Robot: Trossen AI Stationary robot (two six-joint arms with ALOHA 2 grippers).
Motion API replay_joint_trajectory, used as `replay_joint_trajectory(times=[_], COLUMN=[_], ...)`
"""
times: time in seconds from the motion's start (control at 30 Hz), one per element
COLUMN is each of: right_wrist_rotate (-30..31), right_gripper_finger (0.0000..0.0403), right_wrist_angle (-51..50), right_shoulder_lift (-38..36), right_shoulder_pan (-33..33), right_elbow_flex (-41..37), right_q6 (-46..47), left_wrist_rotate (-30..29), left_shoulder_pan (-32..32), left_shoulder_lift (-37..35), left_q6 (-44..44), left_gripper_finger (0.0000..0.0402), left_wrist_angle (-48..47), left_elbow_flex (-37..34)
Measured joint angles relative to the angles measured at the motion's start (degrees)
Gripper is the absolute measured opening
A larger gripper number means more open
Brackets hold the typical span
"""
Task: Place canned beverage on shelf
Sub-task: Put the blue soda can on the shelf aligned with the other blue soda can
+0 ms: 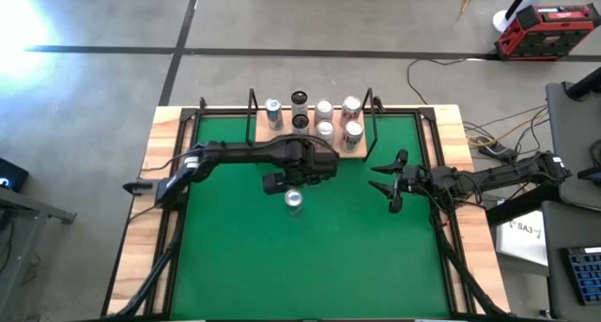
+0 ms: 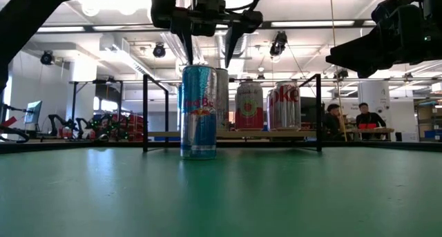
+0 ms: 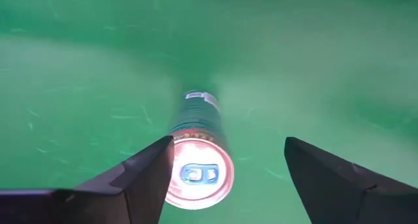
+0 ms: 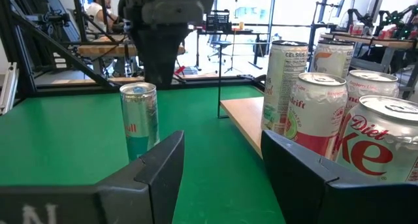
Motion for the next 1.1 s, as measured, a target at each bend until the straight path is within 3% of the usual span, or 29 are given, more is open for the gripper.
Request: replay_joint_trajectory(times=[0.37,0.73,1.1], right_wrist_rotate=[0.00,0.01,0.00], right_gripper_finger=[0.0194,0.0194,0.0194], right_wrist_angle=[-0.02,-0.04,-0.04], right_shoulder_lift=[0.00,0.00,0.00], right_shoulder_pan=[0.00,0.00,0.02], right_elbow_flex=[0.02,0.01,0.00], right_q6=[0.00,0.00,0.00], left_wrist_rotate=[2.42,4.54,0.76], left_shoulder_pan=[-0.17,-3.13,-4.35], left_shoulder_lift=[-0.31,-0.31,-0.09], left_q6=[0.52,-4.42,-4.49], left_gripper_finger=[0.0318,0.0320,0.0316], left_wrist_angle=[0.00,0.01,1.53], left_elbow_flex=[-5.14,-5.71,-6.48])
